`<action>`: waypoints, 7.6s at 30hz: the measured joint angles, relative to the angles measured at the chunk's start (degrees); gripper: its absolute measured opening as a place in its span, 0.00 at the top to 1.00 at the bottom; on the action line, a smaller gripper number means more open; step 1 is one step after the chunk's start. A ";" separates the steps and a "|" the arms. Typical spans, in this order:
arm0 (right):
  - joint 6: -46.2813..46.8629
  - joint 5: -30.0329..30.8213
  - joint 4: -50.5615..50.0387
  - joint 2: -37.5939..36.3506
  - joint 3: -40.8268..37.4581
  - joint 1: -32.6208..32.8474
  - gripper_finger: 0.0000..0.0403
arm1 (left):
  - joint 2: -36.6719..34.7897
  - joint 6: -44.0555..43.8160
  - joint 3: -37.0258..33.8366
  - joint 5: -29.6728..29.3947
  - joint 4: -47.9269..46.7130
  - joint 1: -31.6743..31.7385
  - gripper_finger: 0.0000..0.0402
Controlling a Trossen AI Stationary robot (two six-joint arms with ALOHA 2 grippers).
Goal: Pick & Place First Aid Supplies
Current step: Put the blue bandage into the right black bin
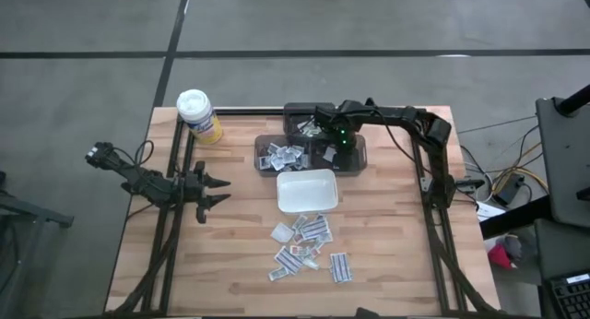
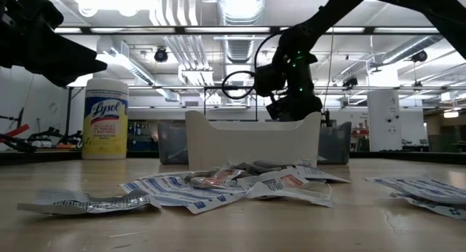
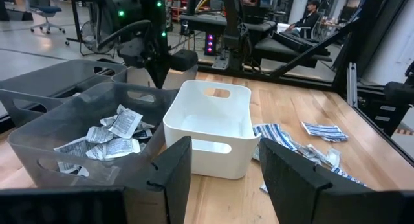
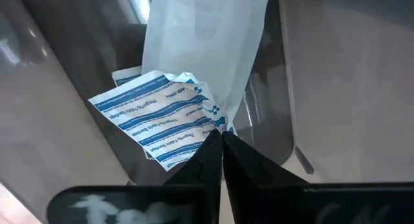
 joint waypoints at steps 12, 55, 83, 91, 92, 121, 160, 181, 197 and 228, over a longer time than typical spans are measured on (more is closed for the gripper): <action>-1.07 -0.20 0.18 -0.24 0.00 0.02 0.97 | 0.00 -0.02 -0.02 0.00 0.50 0.00 0.56; 19.44 -7.39 -2.42 -32.14 -1.70 13.95 0.94 | -0.02 -1.70 -0.04 0.02 0.84 -0.04 0.56; 38.90 -11.55 10.78 -33.57 -1.97 48.16 0.98 | -0.02 -1.78 0.07 0.08 1.13 -0.04 0.56; 38.48 -11.39 10.76 -33.57 -2.01 48.52 0.98 | -0.02 -1.78 0.00 0.07 1.24 -0.04 0.56; 38.75 -11.39 10.72 -33.55 -2.05 48.54 0.98 | -0.02 -1.78 0.00 0.07 1.25 -0.04 0.56; 47.80 -12.86 6.97 -14.88 -2.16 54.73 0.76 | 0.09 -1.76 -0.02 0.06 1.26 -0.01 0.56; 44.29 -6.01 9.71 -1.01 -2.86 55.67 0.59 | 0.15 -1.76 -0.03 0.04 1.24 -0.04 0.56; 44.94 -7.84 15.24 -1.19 -8.78 55.45 0.59 | 0.22 0.01 -0.13 0.04 1.24 0.00 0.56; 46.26 -7.72 15.26 -1.16 -9.25 55.45 0.74 | 0.22 -0.01 -0.13 0.04 1.20 0.00 0.56; 49.09 -9.75 15.05 -5.59 -9.59 55.38 0.97 | 0.22 -0.03 -0.26 0.04 1.15 -0.04 0.56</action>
